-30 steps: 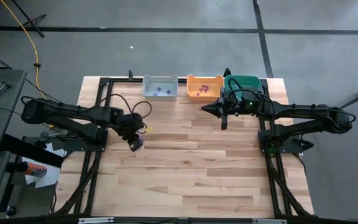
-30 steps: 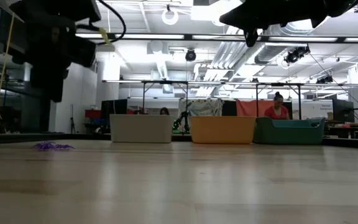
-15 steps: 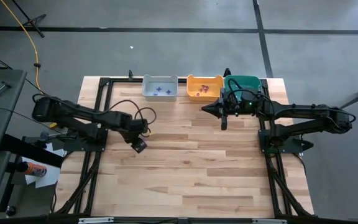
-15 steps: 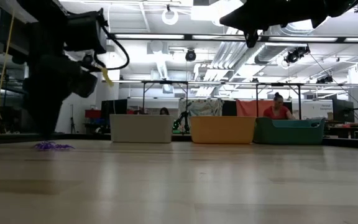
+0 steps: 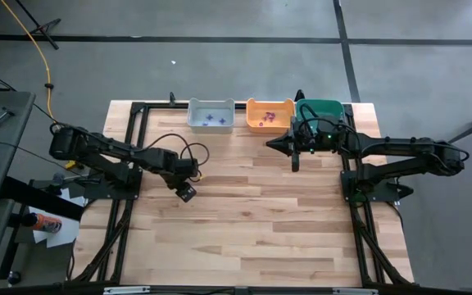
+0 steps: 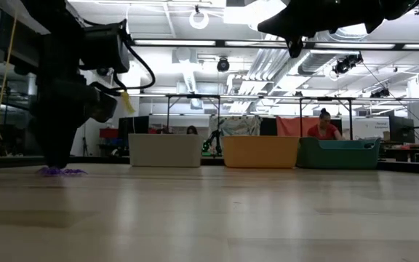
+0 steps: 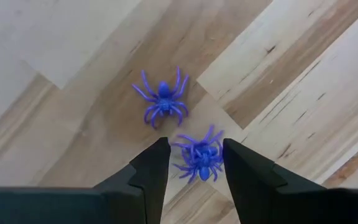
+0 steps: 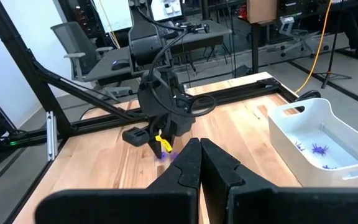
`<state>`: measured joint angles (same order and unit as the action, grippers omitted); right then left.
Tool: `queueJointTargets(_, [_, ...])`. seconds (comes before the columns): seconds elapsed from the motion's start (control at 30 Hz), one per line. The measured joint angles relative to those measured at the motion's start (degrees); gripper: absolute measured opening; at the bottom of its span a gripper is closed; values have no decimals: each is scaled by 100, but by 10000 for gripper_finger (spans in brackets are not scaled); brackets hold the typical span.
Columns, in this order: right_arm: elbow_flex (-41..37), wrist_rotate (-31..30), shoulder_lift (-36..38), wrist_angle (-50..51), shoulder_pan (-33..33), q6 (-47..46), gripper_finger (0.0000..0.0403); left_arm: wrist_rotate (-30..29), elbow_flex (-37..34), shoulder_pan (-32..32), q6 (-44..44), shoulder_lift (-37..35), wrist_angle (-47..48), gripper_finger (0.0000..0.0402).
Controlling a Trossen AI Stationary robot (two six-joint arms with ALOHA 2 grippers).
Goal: Sort Halloween decoration
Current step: Put the purple spider toy into the gray bin
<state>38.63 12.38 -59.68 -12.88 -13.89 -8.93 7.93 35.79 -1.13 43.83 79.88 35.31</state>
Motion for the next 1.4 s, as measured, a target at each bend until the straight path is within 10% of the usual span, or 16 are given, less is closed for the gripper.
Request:
queueJointTargets(0.37, [0, 0, 0, 21, 0, 0, 0, 10, 0, 2, -246, -7, -4, 12])
queueJointTargets(0.6, [0, 0, 0, 21, 0, 0, 0, 113, 4, -2, -256, -404, 179, 2])
queueJointTargets(0.97, [0, -2, 0, 21, 0, 0, 0, 354, -3, 221, -37, -1046, 565, 21])
queueJointTargets(1.4, [0, -2, 0, 24, 0, -2, 0, -152, -55, 581, 528, -372, 410, 139])
